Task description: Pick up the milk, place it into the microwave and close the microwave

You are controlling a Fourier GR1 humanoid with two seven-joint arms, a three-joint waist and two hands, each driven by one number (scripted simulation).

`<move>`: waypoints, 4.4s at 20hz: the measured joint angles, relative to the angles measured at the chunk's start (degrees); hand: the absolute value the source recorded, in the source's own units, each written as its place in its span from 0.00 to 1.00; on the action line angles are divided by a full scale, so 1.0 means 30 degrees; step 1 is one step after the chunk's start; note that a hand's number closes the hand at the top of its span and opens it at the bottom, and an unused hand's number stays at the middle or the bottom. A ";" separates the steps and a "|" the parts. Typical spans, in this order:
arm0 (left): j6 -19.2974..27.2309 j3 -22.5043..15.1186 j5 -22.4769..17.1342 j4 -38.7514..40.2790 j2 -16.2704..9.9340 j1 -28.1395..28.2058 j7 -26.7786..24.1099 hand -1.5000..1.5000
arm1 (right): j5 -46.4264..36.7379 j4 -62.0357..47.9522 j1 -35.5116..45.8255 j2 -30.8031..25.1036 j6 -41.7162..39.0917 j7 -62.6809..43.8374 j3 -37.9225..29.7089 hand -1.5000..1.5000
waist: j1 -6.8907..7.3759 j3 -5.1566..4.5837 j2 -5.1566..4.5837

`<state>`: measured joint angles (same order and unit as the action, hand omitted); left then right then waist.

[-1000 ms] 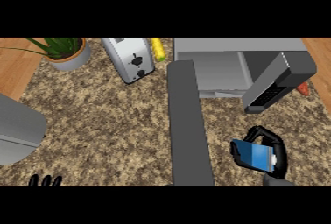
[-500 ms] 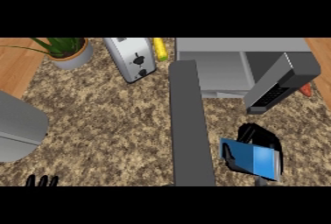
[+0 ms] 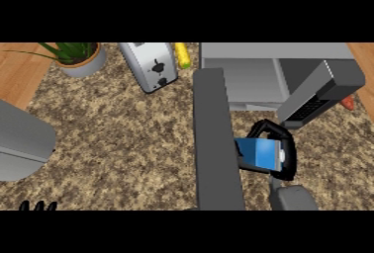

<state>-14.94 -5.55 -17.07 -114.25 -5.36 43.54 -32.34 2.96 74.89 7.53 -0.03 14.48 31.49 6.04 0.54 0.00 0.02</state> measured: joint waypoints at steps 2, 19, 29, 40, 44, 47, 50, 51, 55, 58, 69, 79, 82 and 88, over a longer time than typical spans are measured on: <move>-0.0198 0.0178 -0.0122 -0.0025 -0.0092 0.0157 -0.0125 0.00 | -0.0174 -0.1050 0.1160 -0.0088 0.0717 -0.0305 0.0035 1.00 | 0.0052 0.0001 -0.0008; -0.0483 0.0644 -0.0413 0.0035 -0.0298 -0.0643 0.0699 0.00 | -0.0003 -1.6148 1.0863 -0.0824 0.3373 0.3113 -0.4325 1.00 | 0.0661 0.0022 -0.0269; -0.1170 0.1068 -0.0764 0.0735 -0.0732 -0.1279 0.0622 0.00 | -0.0921 -2.0635 1.3395 -0.2527 0.4640 0.3995 -0.4973 1.00 | 0.1415 0.0068 -0.0643; -0.1445 0.0833 -0.0614 0.1133 -0.0700 -0.1775 0.0556 0.00 | -0.1910 -2.1837 1.4827 -0.3770 0.6679 0.4924 -0.4854 1.00 | 0.2069 0.0116 -0.0983; -0.1314 0.0761 -0.0464 0.1166 -0.0567 -0.1886 0.0539 0.00 | -0.1394 -2.1598 1.5327 -0.3861 0.6677 0.5289 -0.5539 1.00 | 0.2185 0.0135 -0.1029; -0.1456 0.0923 -0.0546 0.1383 -0.0727 -0.1995 0.0537 0.00 | -0.1370 -2.1532 1.5609 -0.3973 0.7128 0.5582 -0.5752 1.00 | 0.2369 0.0127 -0.1117; -0.1474 0.0912 -0.0485 0.1511 -0.0808 -0.2150 0.0675 0.00 | -0.1588 -2.1636 1.5881 -0.4085 0.8339 0.5607 -0.5801 1.00 | 0.2456 0.0115 -0.1165; -0.1464 0.0852 -0.0451 0.1502 -0.0780 -0.2197 0.0697 0.00 | -0.1655 -2.1699 1.5942 -0.4133 0.8779 0.5557 -0.5825 1.00 | 0.2491 0.0112 -0.1182; -0.1517 0.0892 -0.0447 0.1608 -0.0873 -0.2396 0.0783 0.00 | -0.1746 -2.1790 1.6130 -0.4334 1.0201 0.5397 -0.6061 1.00 | 0.2648 0.0116 -0.1274; -0.1598 0.0972 -0.0476 0.1889 -0.0898 -0.2611 0.0703 0.00 | -0.1869 -2.1868 1.6267 -0.4420 1.0808 0.5365 -0.6140 1.00 | 0.2698 0.0112 -0.1298; -0.1760 0.0894 -0.0168 0.1985 -0.1099 -0.3243 0.0674 0.00 | -0.4328 -2.4463 1.4498 -0.5844 1.6131 -0.0529 -0.4295 0.00 | 0.3480 -0.0105 -0.1778; -0.1725 0.1001 -0.0065 0.2674 -0.1128 -0.3934 0.0773 0.00 | -0.6162 -2.4707 1.6599 -0.3955 1.3215 0.0454 -0.2427 0.00 | 0.3592 0.0115 -0.1497; -0.1661 0.1031 -0.0009 0.2737 -0.1063 -0.4181 0.0696 0.00 | -0.6256 -2.4675 1.6795 -0.3509 1.2386 0.0602 -0.2327 0.00 | 0.3494 0.0136 -0.1487; -0.1446 0.1076 0.0227 0.2780 -0.0937 -0.4241 0.0568 0.00 | -0.5739 -2.4101 1.6987 -0.2806 1.0321 0.1120 -0.2827 0.00 | 0.3110 0.0167 -0.1355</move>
<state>-19.28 -2.33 -16.39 -105.91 -8.17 30.82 -30.63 -14.25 2.58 58.49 -8.45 45.45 34.85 -2.44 9.87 0.50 -4.05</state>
